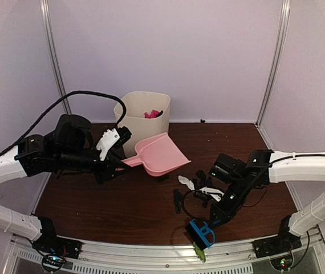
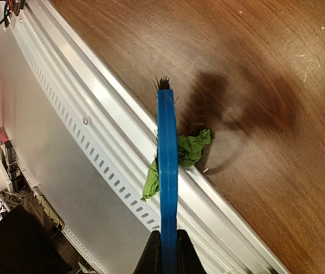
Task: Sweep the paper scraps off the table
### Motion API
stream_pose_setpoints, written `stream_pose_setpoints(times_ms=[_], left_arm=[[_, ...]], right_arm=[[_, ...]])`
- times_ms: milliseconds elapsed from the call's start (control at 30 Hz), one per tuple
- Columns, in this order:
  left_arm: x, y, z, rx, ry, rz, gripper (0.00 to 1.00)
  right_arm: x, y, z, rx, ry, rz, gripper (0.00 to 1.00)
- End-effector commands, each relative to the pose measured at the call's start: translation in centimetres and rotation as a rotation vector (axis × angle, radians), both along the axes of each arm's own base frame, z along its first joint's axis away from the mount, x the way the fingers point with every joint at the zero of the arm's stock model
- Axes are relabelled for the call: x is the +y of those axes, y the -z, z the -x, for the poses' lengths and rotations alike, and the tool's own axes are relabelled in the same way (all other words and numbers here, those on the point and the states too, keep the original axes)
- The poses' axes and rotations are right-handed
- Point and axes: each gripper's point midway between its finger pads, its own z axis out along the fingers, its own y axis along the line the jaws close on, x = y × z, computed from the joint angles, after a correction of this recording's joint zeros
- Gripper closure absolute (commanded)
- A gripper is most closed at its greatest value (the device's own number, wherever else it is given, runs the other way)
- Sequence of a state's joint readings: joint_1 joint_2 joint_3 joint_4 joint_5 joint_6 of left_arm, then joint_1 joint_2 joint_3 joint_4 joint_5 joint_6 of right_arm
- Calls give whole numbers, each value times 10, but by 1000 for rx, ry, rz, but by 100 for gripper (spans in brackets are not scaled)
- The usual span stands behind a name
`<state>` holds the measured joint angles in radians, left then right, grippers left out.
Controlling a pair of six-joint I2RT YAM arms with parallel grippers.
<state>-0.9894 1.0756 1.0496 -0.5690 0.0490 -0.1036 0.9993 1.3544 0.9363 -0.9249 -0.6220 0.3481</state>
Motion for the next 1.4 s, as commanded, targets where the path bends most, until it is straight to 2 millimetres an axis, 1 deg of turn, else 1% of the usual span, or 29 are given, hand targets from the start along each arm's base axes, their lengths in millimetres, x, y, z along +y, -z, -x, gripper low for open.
stream_pose_setpoints(times_ms=[0,133,300,533,733,833,933,1000,1033,1167,1300,1367], left_arm=[[-7,-25,-3,-36,2,75,100],[-7,-25,-2,-34,2,76,100],[-5,-24,-2,-28,-6,72,100],[-2,-17,0,-2,-15,65,100],[2,-10,3,0,-10,48,100],[3,-6,5,6,-7,38,100],[6,0,7,14,-4,18,100],[9,6,8,20,-5,4,100],[11,9,9,25,-6,-3,100],[18,21,14,58,-9,-39,100],[25,39,21,112,-8,-99,100],[27,38,21,110,-15,-99,100]], right_arm=[[10,14,-22,-100,38,2,100],[10,23,-36,-155,46,39,100],[14,18,-62,-211,86,36,100],[12,21,-104,-269,168,74,100],[18,8,-142,-319,216,61,100],[20,-1,-157,-338,231,59,100],[20,-13,-167,-364,241,59,100],[21,-25,-173,-381,247,48,100],[20,-29,-174,-386,249,47,100],[19,-59,-177,-418,265,12,100],[7,-83,-180,-436,314,-6,100],[-1,-92,-180,-436,340,-9,100]])
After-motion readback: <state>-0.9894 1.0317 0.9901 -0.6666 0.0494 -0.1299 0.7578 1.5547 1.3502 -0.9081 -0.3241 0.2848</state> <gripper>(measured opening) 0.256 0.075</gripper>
